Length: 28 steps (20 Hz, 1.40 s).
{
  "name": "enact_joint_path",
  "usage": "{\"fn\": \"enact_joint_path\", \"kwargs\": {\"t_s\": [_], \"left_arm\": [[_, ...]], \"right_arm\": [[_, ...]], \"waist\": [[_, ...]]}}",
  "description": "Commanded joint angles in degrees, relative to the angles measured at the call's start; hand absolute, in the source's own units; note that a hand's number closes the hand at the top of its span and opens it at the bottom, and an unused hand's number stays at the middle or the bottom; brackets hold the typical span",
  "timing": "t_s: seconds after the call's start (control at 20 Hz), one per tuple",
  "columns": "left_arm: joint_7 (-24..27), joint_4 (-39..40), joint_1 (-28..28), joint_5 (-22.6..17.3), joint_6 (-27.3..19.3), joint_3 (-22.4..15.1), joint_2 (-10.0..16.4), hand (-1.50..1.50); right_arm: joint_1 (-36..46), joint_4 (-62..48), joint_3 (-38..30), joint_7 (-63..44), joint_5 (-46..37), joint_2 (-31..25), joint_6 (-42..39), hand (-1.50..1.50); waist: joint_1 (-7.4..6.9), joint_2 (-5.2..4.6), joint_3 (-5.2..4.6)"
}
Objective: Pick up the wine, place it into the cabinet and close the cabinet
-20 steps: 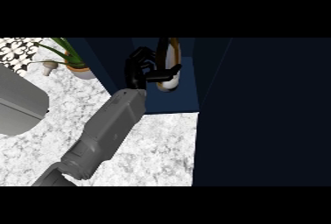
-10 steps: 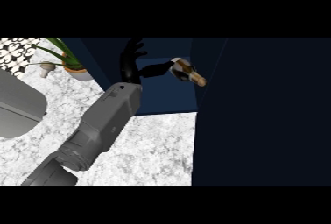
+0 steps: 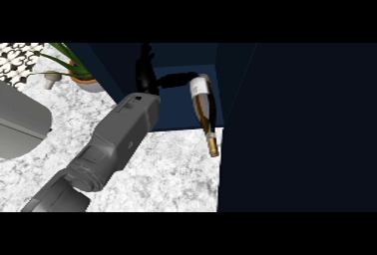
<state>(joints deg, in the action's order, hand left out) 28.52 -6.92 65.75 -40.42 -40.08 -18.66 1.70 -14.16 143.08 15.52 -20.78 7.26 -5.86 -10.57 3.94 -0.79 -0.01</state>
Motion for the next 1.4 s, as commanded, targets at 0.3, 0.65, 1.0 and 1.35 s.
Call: {"fn": "enact_joint_path", "kwargs": {"t_s": [0.3, 0.65, 1.0, 1.35], "left_arm": [[4.9, 0.0, -1.5, 1.5, 4.5, 0.7, 2.4, -1.50], [8.2, -2.8, -1.6, 2.2, 9.9, 1.5, 1.8, -1.50], [9.5, -10.7, -3.7, 1.7, 13.3, 2.8, 0.8, -1.50], [8.8, -19.8, -9.5, 2.5, 15.5, 1.9, 1.0, -1.50]], "right_arm": [[-1.7, 10.5, 0.8, -6.0, 4.6, -0.4, 0.9, -1.50], [-4.3, 10.2, 0.4, -3.8, 4.9, -0.8, -0.3, -1.50], [-6.1, 12.3, 2.6, -5.1, 3.0, 0.2, 1.3, -1.50], [-3.2, 13.3, -0.9, -7.6, 5.0, -1.2, 1.9, -1.50]], "waist": [[-1.14, 0.08, -0.09], [-1.77, 0.53, -0.01], [-3.49, 1.23, -0.03], [-4.54, 1.44, -0.02]]}}
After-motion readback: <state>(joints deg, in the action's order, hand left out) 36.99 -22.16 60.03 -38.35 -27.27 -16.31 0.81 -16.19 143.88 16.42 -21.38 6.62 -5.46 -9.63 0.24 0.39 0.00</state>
